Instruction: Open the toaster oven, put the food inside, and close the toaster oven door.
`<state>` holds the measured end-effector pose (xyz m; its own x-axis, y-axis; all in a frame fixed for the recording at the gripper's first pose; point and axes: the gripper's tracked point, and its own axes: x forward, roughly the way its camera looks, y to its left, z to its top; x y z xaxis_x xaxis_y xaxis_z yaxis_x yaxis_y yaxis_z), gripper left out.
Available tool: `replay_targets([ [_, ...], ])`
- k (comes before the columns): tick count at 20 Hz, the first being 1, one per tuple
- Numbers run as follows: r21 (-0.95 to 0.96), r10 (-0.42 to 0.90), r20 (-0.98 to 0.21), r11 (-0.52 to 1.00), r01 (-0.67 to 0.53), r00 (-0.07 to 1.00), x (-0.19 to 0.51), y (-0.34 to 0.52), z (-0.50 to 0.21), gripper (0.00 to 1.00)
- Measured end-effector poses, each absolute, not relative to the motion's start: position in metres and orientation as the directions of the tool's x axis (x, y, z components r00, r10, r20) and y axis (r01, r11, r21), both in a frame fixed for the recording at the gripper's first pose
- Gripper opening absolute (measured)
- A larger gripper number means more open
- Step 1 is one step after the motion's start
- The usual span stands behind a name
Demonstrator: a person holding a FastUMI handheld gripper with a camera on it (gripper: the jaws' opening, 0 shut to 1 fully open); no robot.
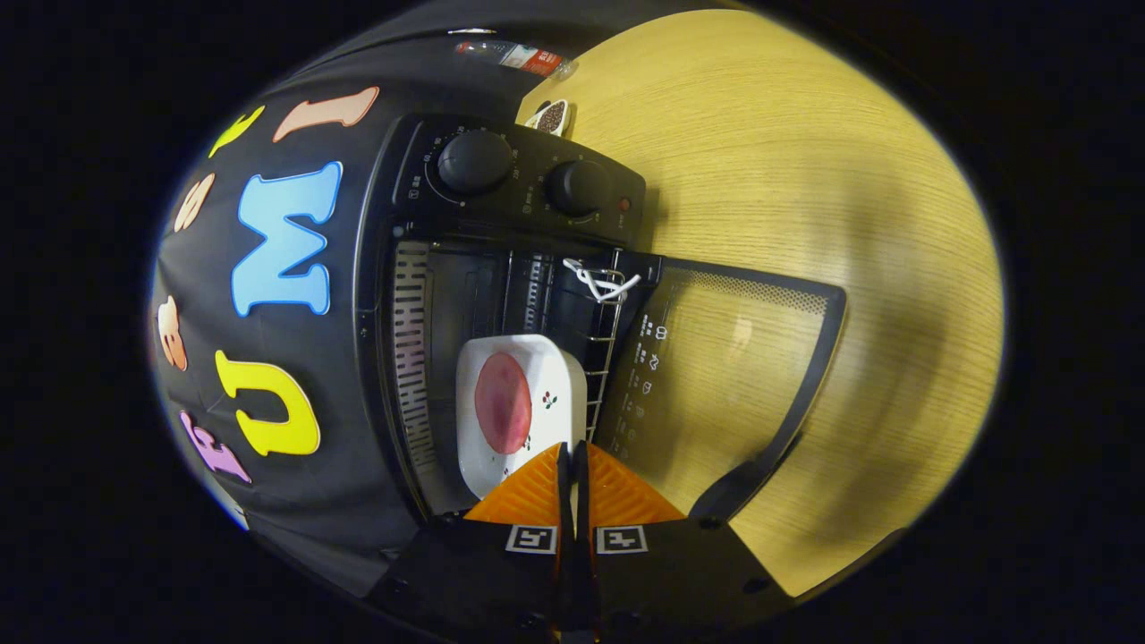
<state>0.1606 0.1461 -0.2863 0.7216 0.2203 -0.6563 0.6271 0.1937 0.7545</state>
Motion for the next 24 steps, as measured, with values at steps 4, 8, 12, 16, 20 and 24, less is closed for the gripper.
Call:
replay_targets([
  [4,0.751,0.174,-0.660,0.171,0.637,0.731,0.176,0.144,-0.293,0.02],
  [8,0.758,0.136,-0.651,0.150,0.634,0.747,0.192,0.142,-0.295,0.02],
  [12,0.775,0.132,-0.631,0.153,0.613,0.765,0.199,0.148,-0.296,0.04],
  [16,0.824,0.153,-0.564,0.163,0.542,0.811,0.200,0.153,-0.277,0.33],
  [20,0.823,0.202,-0.562,0.236,0.517,0.802,0.189,0.161,-0.269,0.97],
  [24,0.816,0.241,-0.562,0.322,0.480,0.791,0.171,0.165,-0.261,0.97],
])
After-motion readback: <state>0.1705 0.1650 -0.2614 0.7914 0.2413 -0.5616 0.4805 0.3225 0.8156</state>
